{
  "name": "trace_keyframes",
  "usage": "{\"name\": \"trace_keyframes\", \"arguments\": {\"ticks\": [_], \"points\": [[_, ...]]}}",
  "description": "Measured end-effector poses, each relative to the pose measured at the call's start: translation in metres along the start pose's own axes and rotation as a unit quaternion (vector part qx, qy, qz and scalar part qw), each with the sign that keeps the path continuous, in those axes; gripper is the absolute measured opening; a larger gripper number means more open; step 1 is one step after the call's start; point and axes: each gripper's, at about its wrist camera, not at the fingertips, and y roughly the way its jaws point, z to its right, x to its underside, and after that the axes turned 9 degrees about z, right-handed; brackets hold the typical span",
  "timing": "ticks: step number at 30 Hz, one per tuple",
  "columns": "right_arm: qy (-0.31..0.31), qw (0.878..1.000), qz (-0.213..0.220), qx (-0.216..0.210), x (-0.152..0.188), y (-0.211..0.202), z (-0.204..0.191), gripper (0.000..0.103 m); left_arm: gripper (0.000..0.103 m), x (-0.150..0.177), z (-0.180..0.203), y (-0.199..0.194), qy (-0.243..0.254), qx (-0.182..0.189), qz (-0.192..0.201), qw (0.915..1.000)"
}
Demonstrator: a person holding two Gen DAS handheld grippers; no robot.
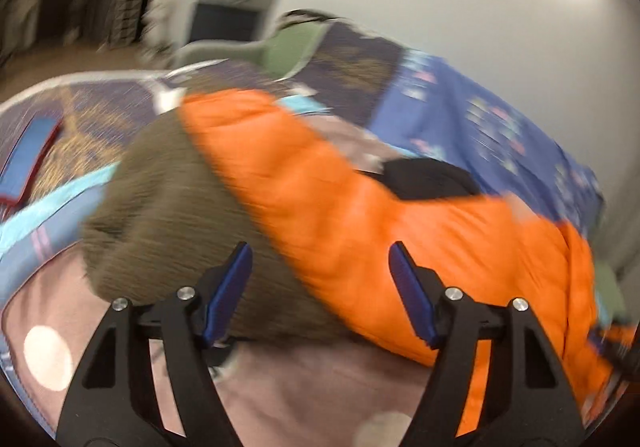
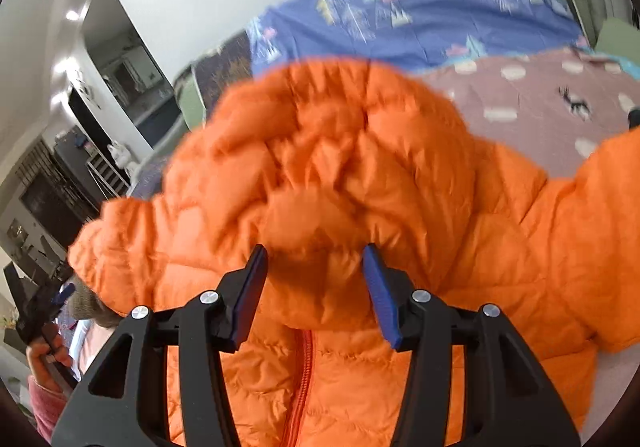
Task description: Fold large clothes
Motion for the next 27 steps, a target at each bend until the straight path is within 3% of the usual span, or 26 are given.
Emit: {"name": "trace_keyframes", "arguments": {"ticks": [4, 10, 12, 13, 14, 15, 17, 19, 21, 23, 26, 27], "points": [[-0.014, 1.000, -0.003, 0.013, 0.020, 0.004, -0.012, 0.051, 0.073, -0.014, -0.026, 0.018, -0.032, 0.001, -0.001, 0.9995], [-0.015, 1.000, -0.006, 0.020, 0.023, 0.002, -0.016, 0.052, 0.073, -0.027, -0.022, 0.046, 0.017, -0.039, 0.007, 0.9991], [-0.017, 1.000, -0.005, 0.023, 0.028, 0.000, -0.018, 0.052, 0.061, -0.030, -0.015, 0.045, 0.027, -0.051, 0.017, 0.9982], [-0.017, 1.000, -0.003, 0.023, 0.030, -0.001, -0.019, 0.052, 0.040, -0.033, -0.011, 0.046, 0.034, -0.057, 0.021, 0.9976], [-0.016, 1.000, -0.002, 0.024, 0.035, -0.002, -0.021, 0.052, 0.012, -0.035, -0.009, 0.046, 0.036, -0.060, 0.023, 0.9973], [-0.015, 1.000, -0.002, 0.024, 0.036, -0.002, -0.022, 0.053, 0.003, -0.042, -0.007, 0.046, 0.024, -0.037, 0.018, 0.9989], [-0.009, 1.000, 0.000, 0.022, 0.037, -0.001, -0.021, 0.054, 0.003, -0.054, 0.004, 0.036, 0.006, 0.008, 0.026, 0.9996], [-0.002, 1.000, 0.002, 0.018, 0.035, 0.000, -0.018, 0.054, 0.002, -0.057, 0.031, 0.020, 0.033, 0.029, 0.047, 0.9979], [0.005, 1.000, 0.003, 0.013, 0.035, 0.000, -0.016, 0.054, 0.002, -0.062, 0.068, 0.002, 0.058, 0.074, 0.063, 0.9935], [0.009, 1.000, 0.004, 0.008, 0.035, 0.000, -0.014, 0.054, 0.002, -0.063, 0.107, -0.015, 0.086, 0.116, 0.077, 0.9865], [0.021, 1.000, 0.004, -0.002, 0.035, -0.002, -0.009, 0.054, 0.002, -0.059, 0.180, -0.050, 0.128, 0.201, 0.096, 0.9664], [0.026, 1.000, 0.004, -0.006, 0.035, -0.002, -0.008, 0.054, 0.002, -0.055, 0.210, -0.064, 0.145, 0.238, 0.101, 0.9552]]}}
